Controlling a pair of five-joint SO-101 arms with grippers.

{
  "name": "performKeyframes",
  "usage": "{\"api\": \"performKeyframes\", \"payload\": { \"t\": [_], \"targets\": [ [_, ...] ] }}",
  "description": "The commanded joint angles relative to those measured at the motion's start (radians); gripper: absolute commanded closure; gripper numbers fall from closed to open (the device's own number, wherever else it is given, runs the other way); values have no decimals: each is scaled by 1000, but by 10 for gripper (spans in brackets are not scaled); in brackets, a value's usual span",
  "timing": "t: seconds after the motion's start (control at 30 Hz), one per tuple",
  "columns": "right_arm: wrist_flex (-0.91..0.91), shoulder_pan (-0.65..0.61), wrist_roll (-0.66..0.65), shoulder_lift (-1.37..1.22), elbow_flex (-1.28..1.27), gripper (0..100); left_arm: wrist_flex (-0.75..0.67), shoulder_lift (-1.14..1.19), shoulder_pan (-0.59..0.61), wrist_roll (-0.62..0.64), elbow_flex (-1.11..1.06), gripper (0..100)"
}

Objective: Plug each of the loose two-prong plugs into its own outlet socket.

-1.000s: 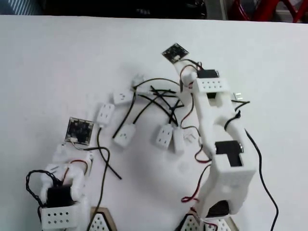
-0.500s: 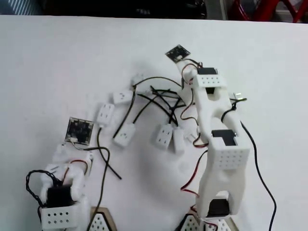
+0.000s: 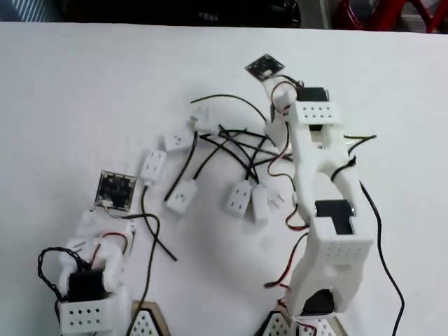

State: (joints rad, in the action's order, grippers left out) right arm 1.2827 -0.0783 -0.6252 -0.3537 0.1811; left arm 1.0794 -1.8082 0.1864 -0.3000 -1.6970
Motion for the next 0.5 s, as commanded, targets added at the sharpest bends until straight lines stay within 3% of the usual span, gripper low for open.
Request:
{"api": "performKeyframes", "payload": {
  "t": [0.0, 0.27, 0.47],
  "targets": [
    [93, 12, -5, 99, 35, 981, -15, -7, -2, 0, 5, 976],
    [358, 35, -5, 96, 26, 981, -15, -7, -2, 0, 5, 976],
    [364, 94, -12, 59, -72, 978, -15, -7, -2, 0, 5, 976]
  ]
}}
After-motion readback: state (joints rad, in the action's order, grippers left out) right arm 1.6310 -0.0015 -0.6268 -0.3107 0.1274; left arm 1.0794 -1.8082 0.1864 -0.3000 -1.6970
